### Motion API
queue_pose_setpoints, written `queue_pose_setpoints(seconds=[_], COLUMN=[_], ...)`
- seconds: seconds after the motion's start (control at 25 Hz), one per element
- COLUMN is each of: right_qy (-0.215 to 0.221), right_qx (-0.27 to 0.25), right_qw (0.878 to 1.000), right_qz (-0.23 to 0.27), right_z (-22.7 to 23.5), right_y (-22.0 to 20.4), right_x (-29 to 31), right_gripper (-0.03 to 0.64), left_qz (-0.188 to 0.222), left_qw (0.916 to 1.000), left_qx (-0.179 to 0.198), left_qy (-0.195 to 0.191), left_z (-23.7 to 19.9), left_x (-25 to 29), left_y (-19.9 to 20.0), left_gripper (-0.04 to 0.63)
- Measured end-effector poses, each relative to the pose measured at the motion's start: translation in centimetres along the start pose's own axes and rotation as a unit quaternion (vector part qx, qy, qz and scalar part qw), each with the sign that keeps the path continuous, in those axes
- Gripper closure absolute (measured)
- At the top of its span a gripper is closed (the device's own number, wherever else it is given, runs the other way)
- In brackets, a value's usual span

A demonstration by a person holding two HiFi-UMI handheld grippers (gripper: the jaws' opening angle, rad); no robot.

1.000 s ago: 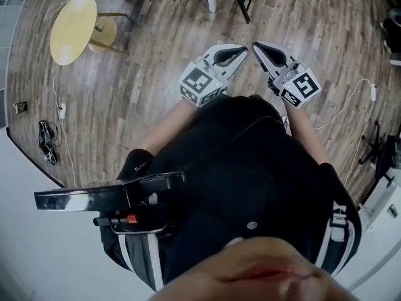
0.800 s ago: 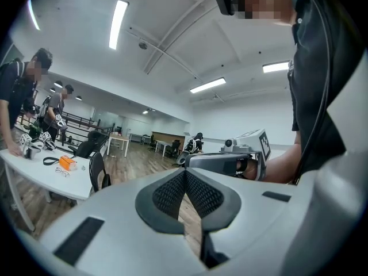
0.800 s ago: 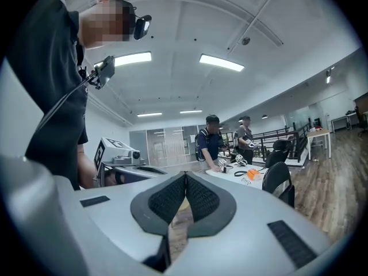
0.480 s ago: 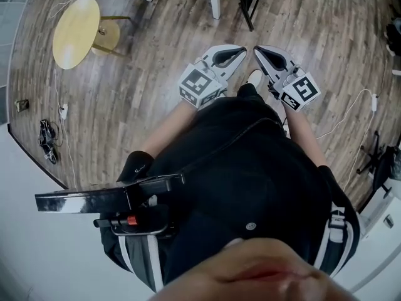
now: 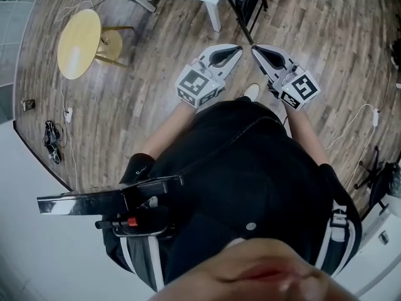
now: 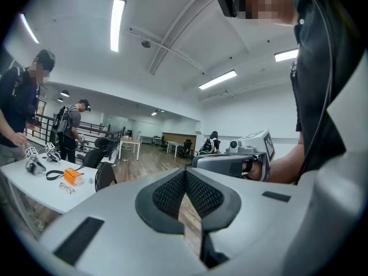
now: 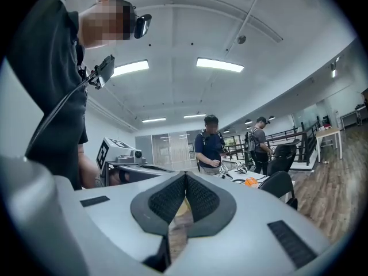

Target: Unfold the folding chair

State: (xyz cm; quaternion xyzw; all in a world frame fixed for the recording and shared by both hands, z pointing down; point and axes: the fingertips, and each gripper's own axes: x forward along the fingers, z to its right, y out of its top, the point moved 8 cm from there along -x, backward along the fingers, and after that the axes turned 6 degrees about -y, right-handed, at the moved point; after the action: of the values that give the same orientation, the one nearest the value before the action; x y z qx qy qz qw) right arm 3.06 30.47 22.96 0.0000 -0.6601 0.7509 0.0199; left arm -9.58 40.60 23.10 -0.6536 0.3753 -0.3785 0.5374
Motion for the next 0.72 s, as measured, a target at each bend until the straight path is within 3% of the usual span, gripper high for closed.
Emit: queue_pose_setpoints(seconds=[0.4,0.72], right_qy=[0.025,0.036], right_qx=[0.007,0.016], right_qw=[1.000,0.999], right_qz=[0.011,0.022], right_z=[9.4,13.1], right_y=[1.1,1.3], right_x=[-1.7,-1.9], right_gripper=[0.609,0.609], left_qz=[-0.010,-0.021], left_qw=[0.9992,0.9984], left_qx=[0.007,0.012], left_qy=[0.038,0.052], left_z=[-2.7,-3.7], left_x=[8.3,11.5], left_y=[1.7,2.4], left_gripper=[0.592,0.591])
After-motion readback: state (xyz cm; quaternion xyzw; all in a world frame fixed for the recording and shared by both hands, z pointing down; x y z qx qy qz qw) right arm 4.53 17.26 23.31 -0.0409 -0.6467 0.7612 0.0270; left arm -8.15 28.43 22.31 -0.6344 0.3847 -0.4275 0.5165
